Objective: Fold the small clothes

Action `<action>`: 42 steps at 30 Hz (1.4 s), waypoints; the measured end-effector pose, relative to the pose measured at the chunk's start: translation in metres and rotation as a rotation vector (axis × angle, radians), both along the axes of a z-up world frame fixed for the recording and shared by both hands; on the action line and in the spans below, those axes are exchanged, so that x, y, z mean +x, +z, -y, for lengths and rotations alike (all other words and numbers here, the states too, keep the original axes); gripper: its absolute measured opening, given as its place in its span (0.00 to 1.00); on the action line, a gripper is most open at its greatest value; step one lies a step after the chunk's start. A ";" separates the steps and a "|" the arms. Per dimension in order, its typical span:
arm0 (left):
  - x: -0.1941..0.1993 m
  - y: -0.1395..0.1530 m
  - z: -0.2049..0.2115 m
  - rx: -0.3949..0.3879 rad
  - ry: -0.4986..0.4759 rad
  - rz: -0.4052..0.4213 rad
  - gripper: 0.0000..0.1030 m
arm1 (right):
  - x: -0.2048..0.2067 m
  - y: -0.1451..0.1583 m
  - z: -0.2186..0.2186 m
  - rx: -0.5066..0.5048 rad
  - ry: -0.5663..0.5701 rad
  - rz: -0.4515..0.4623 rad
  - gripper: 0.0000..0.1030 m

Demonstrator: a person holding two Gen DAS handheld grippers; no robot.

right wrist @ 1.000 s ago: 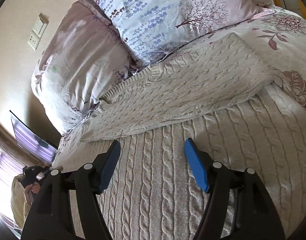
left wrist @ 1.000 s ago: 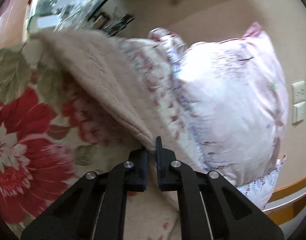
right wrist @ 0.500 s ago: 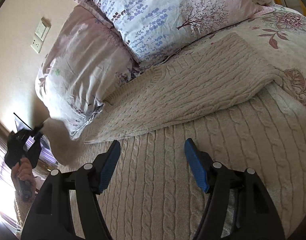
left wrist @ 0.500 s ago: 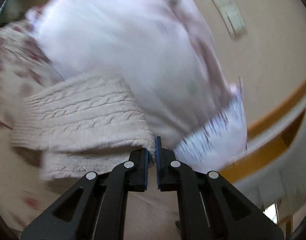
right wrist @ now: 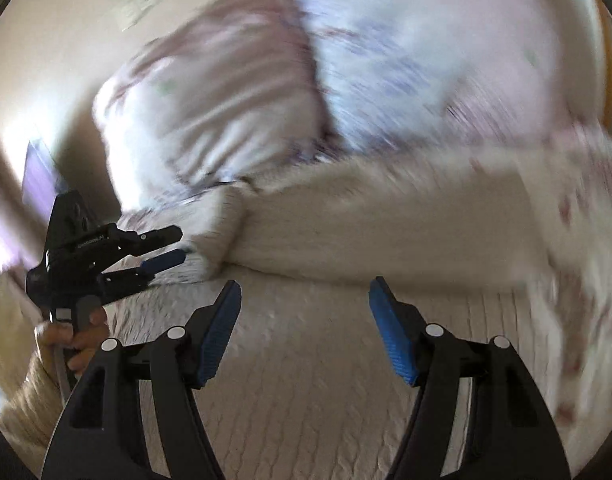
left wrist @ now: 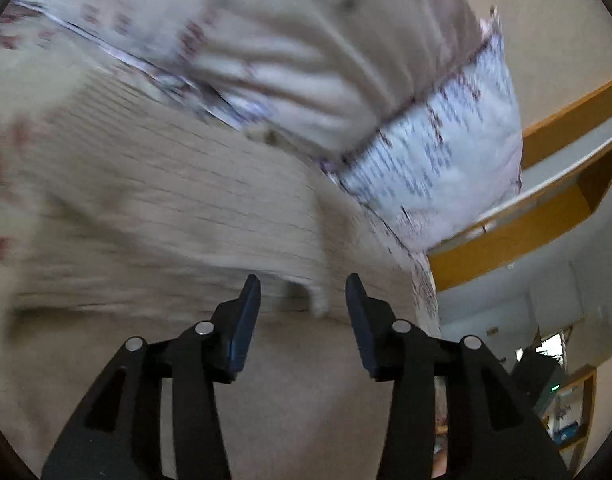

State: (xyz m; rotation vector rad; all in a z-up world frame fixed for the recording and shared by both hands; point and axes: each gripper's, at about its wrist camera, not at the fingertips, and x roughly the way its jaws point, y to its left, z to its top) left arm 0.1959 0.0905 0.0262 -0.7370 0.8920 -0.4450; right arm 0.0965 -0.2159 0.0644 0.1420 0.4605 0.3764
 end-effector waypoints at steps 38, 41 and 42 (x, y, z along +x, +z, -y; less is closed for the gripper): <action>-0.022 -0.035 -0.085 0.001 0.164 -0.053 0.33 | 0.057 -0.047 0.040 0.352 -0.332 -0.276 0.09; -0.021 -0.035 -0.085 0.004 0.163 -0.054 0.33 | 0.040 -0.023 0.043 0.261 -0.389 -0.155 0.46; -0.021 -0.035 -0.085 0.006 0.163 -0.053 0.33 | 0.036 -0.016 0.042 0.237 -0.388 -0.124 0.55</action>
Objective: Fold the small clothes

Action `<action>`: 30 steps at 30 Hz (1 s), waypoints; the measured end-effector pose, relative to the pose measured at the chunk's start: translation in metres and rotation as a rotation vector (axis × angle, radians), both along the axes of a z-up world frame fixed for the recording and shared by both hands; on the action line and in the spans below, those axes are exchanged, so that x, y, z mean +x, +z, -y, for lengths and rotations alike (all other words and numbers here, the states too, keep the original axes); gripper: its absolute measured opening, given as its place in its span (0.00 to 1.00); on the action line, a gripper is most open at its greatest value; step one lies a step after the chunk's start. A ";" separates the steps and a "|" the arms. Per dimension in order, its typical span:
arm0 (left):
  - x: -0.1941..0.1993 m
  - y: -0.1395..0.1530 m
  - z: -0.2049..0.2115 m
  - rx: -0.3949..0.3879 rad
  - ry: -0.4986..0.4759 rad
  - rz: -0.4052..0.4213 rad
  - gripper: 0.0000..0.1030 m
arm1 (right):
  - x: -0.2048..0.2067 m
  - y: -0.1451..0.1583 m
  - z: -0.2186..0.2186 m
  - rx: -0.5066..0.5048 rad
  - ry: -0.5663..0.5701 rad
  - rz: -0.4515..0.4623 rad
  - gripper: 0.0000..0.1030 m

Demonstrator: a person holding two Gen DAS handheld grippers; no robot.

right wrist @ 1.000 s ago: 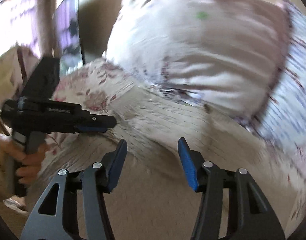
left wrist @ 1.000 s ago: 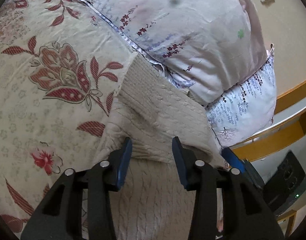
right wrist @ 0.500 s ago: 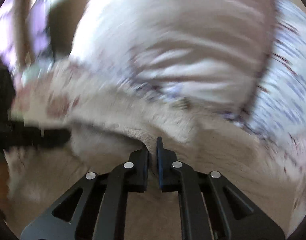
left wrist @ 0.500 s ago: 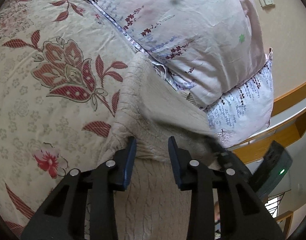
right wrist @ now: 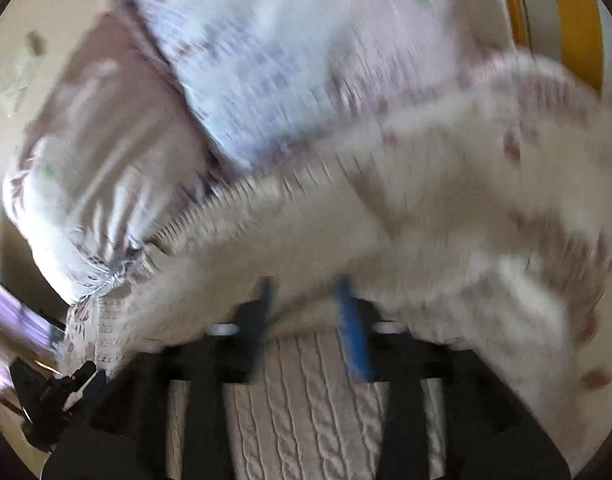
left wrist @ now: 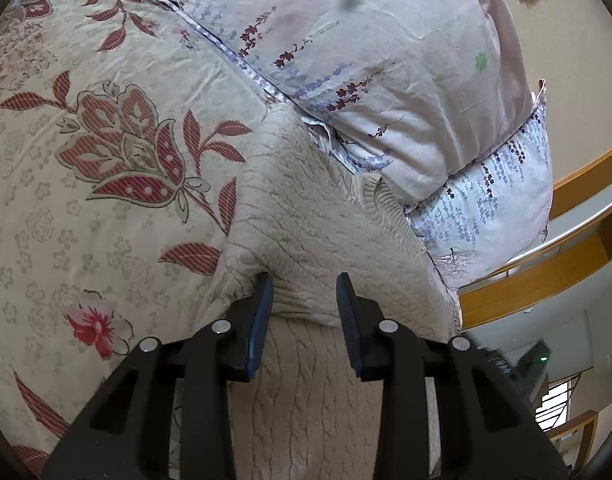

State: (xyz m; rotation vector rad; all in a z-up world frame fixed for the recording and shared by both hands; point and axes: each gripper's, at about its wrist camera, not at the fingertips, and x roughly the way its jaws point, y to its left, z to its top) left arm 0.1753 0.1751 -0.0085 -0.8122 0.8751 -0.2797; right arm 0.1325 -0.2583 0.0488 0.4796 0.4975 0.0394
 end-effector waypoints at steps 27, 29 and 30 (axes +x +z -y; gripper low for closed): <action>0.003 0.010 0.013 0.024 -0.081 0.030 0.67 | 0.004 -0.012 0.046 0.208 -0.066 0.021 0.07; 0.004 0.012 0.019 0.057 -0.092 0.036 0.70 | 0.010 -0.024 0.045 0.189 -0.080 -0.033 0.07; 0.003 0.014 0.022 0.081 -0.100 0.036 0.70 | 0.015 -0.030 0.045 0.191 -0.082 -0.059 0.07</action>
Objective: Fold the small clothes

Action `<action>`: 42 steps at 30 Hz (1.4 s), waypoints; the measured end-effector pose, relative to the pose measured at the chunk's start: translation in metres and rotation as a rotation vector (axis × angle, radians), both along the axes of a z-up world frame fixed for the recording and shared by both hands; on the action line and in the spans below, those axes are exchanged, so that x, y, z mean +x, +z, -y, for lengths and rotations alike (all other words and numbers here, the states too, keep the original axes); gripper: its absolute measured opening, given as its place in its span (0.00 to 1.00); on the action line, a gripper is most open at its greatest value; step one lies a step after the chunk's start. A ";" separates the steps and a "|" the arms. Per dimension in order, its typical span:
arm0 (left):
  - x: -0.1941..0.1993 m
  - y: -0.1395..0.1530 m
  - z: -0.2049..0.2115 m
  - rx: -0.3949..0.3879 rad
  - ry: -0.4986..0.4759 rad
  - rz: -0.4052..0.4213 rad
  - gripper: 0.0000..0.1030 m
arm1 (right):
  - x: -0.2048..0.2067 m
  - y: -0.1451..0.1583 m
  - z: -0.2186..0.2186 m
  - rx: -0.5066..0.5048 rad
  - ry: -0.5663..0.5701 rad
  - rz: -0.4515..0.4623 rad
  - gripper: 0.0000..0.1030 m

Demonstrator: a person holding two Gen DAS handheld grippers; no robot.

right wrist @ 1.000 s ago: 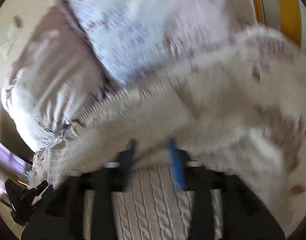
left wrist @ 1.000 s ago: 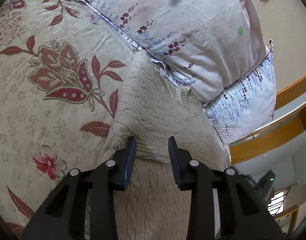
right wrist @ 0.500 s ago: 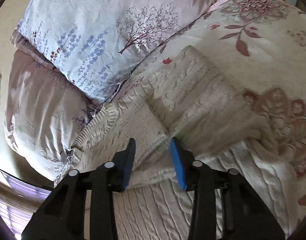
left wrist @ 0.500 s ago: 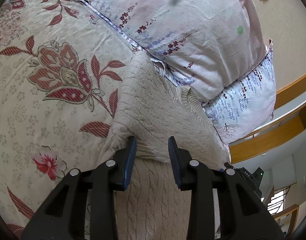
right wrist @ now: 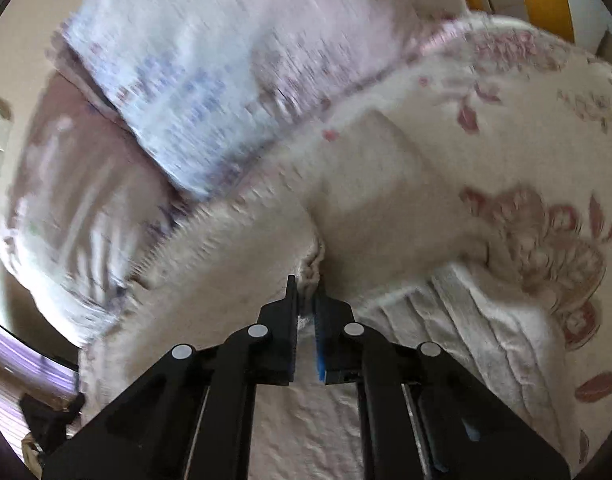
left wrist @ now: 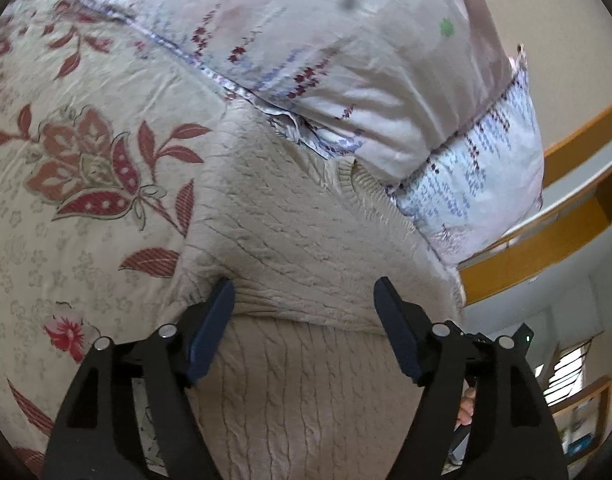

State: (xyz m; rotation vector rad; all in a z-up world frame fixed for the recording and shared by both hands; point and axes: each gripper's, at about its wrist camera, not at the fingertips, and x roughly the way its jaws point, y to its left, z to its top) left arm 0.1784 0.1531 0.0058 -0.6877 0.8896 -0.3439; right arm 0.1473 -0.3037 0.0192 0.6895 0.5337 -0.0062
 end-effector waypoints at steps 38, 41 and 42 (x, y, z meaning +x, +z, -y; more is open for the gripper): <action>-0.197 -0.031 -0.013 -0.230 -0.292 -0.036 0.34 | -0.196 -0.089 0.050 0.151 0.538 -0.008 0.22; -0.209 -0.035 -0.008 -0.240 -0.322 -0.043 0.32 | -0.202 -0.089 0.041 0.119 0.569 -0.003 0.22; -0.210 -0.035 -0.008 -0.241 -0.321 -0.044 0.31 | -0.204 -0.089 0.038 0.108 0.577 -0.004 0.22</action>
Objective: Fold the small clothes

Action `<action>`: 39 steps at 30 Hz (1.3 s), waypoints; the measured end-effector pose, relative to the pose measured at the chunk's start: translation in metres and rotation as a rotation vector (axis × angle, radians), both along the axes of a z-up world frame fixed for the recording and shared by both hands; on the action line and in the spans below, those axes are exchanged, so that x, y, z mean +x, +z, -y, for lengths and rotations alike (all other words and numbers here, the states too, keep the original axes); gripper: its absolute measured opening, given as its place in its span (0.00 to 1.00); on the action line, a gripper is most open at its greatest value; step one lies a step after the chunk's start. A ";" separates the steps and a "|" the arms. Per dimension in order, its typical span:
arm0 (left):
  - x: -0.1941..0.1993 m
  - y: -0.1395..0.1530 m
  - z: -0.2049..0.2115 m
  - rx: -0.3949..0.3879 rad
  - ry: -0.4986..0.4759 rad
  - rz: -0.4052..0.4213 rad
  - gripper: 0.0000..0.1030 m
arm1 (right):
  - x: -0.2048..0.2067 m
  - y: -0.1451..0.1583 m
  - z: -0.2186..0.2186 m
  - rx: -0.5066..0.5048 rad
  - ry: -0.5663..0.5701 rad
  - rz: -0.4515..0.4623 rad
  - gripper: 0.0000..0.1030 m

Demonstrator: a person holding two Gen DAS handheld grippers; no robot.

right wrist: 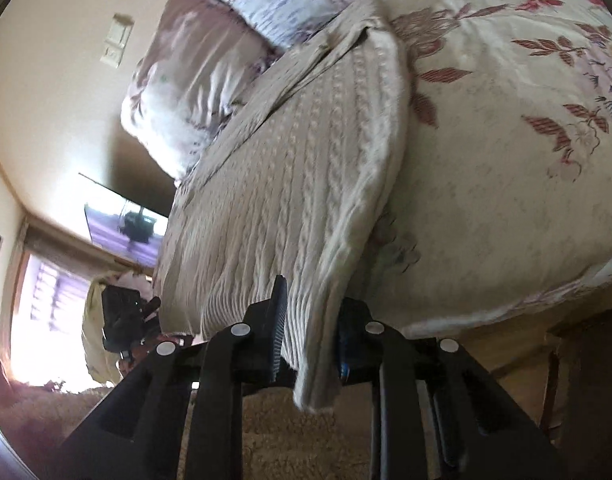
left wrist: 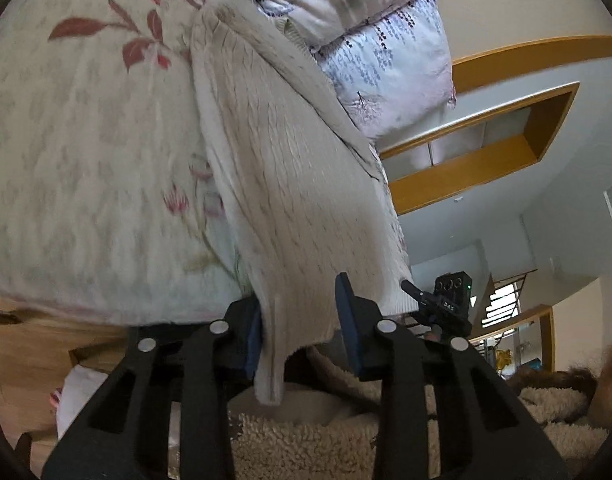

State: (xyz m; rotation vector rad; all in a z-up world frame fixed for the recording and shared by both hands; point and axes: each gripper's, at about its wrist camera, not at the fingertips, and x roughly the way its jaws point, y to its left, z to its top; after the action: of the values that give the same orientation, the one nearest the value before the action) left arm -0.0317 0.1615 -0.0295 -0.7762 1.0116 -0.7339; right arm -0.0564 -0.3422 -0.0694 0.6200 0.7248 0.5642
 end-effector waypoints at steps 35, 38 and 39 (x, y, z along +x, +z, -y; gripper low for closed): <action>0.204 0.134 0.015 0.417 0.309 0.333 0.06 | 0.111 0.153 -0.008 -0.373 -0.466 0.508 0.07; 0.238 0.129 0.023 0.448 0.323 0.328 0.06 | 0.149 0.158 -0.005 -0.340 -0.477 0.477 0.07; 0.252 0.122 0.024 0.451 0.328 0.306 0.06 | 0.160 0.157 -0.004 -0.335 -0.479 0.462 0.07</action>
State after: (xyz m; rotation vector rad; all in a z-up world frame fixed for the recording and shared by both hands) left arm 0.2204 0.1375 0.0925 -0.4047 0.7096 -0.3086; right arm 0.1035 -0.3383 0.0875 0.3125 0.2087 0.1217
